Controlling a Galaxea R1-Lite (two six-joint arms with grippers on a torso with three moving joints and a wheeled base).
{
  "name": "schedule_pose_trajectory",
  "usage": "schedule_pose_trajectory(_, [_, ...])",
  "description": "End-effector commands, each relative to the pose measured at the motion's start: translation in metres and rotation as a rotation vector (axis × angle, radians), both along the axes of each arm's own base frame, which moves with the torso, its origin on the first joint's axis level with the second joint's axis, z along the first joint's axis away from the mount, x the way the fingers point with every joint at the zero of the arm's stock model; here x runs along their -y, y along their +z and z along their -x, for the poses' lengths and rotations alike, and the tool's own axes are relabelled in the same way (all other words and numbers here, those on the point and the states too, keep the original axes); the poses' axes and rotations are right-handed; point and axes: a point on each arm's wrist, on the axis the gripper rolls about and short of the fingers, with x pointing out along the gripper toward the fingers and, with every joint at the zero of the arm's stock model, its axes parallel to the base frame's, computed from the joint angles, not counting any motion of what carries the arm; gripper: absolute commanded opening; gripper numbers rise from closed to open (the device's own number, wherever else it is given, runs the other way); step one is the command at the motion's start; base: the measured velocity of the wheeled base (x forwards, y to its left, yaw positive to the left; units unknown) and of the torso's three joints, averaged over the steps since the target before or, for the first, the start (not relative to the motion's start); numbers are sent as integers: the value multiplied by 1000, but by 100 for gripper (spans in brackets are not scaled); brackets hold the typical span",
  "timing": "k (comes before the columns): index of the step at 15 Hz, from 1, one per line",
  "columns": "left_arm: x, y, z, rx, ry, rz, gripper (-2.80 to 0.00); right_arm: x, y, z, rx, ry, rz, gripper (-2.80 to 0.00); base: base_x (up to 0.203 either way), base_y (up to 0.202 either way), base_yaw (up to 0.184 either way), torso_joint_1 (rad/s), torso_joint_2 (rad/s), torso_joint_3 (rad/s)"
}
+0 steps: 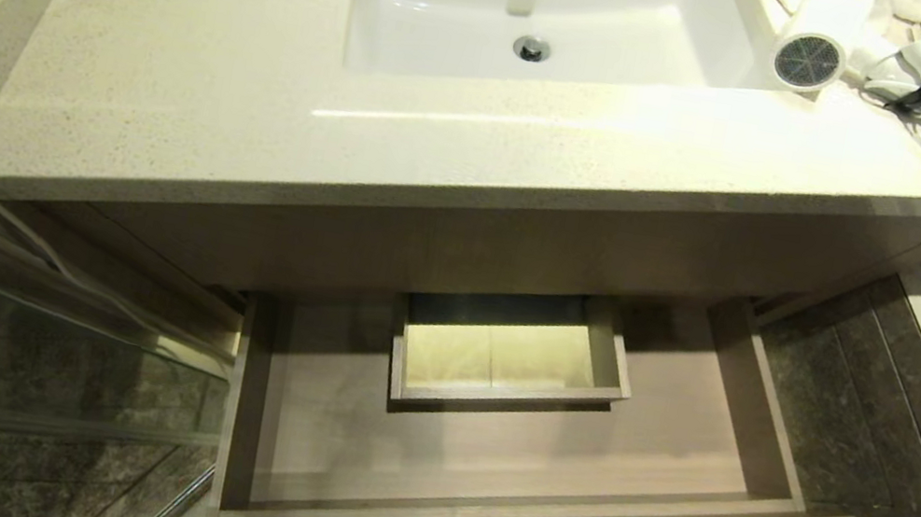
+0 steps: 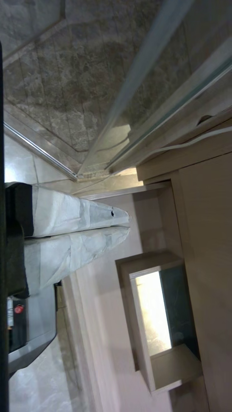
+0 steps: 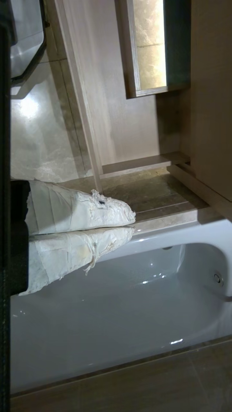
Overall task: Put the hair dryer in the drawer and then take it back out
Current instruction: Pick up the hairdryer
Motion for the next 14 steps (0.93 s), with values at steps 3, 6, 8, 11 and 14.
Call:
schedule_pose_trajectory(3, [0, 0, 0, 0, 1, 0, -280, 0, 0, -2, -12, -2, 0, -280, 0, 0, 0, 264, -32, 215])
schedule_pose_trajectory(6, [0, 0, 0, -1, 1, 0, -280, 1, 2, -3, -11, -4, -3, -280, 0, 0, 0, 291, -71, 224])
schedule_pose_trajectory(8, [0, 0, 0, -1, 1, 0, -280, 1, 2, -3, -15, -32, -4, -280, 0, 0, 0, 321, -101, 206])
schedule_pose_trajectory(11, [0, 0, 0, 0, 3, 0, -280, 3, 1, -3, -30, -93, -14, -280, 0, 0, 0, 340, -135, 189])
schedule_pose_trajectory(14, [0, 0, 0, -1, 1, -1, -280, 3, 1, -4, -33, -88, -14, -280, 0, 0, 0, 350, -175, 163])
